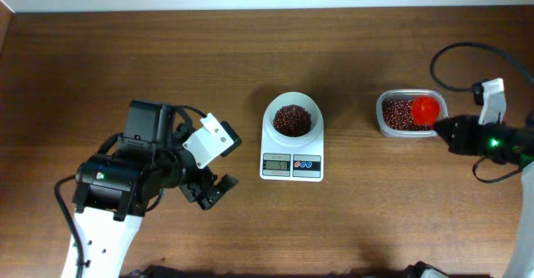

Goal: Scoop and weigh 50g on scale
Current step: 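Move the scoop with the right gripper back to the bean tub, then scoop a small amount of beans and carry it over the bowl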

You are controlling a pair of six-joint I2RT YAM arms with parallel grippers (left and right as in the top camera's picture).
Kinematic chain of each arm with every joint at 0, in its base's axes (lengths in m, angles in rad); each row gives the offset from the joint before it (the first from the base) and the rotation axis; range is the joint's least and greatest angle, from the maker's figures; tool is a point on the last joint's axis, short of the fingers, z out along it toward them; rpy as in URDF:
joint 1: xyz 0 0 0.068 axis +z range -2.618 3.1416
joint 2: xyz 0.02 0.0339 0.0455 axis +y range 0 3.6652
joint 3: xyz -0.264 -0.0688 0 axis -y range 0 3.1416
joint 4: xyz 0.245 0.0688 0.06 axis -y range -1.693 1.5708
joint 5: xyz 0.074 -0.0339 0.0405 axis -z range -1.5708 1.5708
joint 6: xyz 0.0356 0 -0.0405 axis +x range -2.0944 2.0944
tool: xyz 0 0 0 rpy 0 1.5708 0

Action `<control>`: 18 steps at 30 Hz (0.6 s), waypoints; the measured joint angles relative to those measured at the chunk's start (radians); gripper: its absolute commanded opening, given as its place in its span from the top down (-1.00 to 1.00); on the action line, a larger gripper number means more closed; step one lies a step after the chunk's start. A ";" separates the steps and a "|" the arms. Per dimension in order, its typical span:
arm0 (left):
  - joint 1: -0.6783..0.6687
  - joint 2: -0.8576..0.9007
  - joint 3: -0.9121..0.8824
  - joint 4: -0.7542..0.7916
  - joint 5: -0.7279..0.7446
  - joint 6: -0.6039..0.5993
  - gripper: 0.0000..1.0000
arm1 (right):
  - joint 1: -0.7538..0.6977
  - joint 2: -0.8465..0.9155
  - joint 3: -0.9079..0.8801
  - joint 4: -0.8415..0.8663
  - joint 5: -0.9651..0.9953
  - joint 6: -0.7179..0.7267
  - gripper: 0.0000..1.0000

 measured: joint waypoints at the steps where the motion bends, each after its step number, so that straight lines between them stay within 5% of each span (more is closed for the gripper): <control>1: 0.000 0.000 0.000 0.000 0.000 0.000 -0.98 | 0.000 0.000 0.000 -0.024 0.058 0.000 0.92; 9: 0.000 0.000 0.000 0.000 0.000 0.000 -0.98 | 0.000 0.002 0.000 -0.054 0.238 0.008 0.92; 18: 0.000 0.000 0.000 0.000 0.000 0.000 -0.98 | 0.114 0.002 0.000 -0.035 -0.006 -0.090 0.92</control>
